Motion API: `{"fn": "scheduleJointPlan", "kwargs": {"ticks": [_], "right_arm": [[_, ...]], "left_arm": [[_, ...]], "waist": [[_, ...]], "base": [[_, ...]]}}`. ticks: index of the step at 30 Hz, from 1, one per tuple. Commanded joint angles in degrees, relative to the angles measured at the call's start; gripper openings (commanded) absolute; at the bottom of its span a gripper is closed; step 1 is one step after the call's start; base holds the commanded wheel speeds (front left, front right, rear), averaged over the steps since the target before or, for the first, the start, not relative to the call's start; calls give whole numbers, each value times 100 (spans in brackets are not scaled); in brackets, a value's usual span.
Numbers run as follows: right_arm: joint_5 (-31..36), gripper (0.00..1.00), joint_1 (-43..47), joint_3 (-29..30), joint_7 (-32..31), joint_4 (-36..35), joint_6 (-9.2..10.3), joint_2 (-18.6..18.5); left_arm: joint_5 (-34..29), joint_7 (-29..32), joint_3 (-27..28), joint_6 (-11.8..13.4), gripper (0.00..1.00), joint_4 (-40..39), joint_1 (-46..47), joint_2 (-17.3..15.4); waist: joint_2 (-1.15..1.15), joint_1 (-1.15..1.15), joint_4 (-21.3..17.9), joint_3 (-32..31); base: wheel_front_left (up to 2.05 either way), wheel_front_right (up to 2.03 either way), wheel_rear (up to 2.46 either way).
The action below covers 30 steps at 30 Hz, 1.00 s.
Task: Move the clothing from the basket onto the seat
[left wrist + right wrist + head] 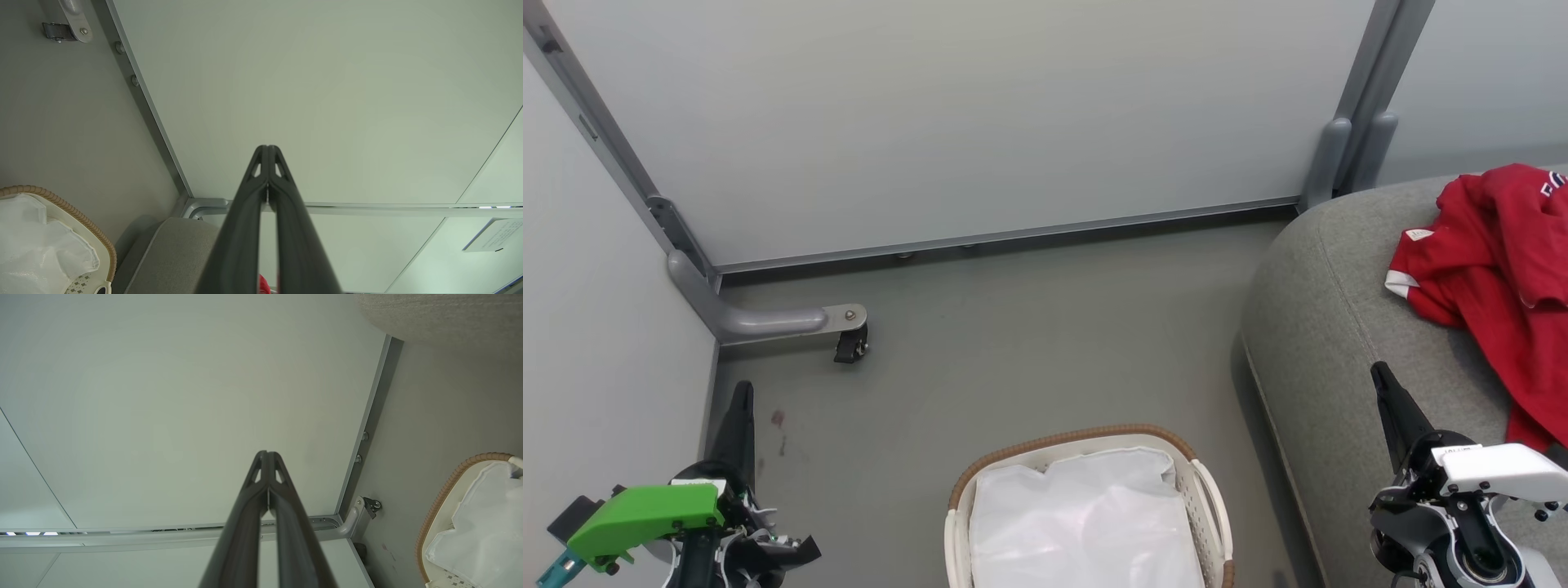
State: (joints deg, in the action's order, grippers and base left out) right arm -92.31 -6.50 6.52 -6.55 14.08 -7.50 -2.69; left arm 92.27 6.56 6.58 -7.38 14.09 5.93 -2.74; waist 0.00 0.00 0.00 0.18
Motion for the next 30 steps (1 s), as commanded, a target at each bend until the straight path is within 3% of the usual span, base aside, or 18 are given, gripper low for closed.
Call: {"fn": "scheduleJointPlan", "kwargs": {"ticks": [1,30], "right_arm": [[-19,0,57,12,-18,-18,3,-36],[-20,0,58,11,-17,-18,2,-36]], "left_arm": [[19,22,15,-24,0,-12,59,-28],[18,22,17,-24,0,-13,59,-27]], "waist": [[0,0,0,0],[0,0,0,0]], "base": [[0,0,0],[0,0,0]]}}
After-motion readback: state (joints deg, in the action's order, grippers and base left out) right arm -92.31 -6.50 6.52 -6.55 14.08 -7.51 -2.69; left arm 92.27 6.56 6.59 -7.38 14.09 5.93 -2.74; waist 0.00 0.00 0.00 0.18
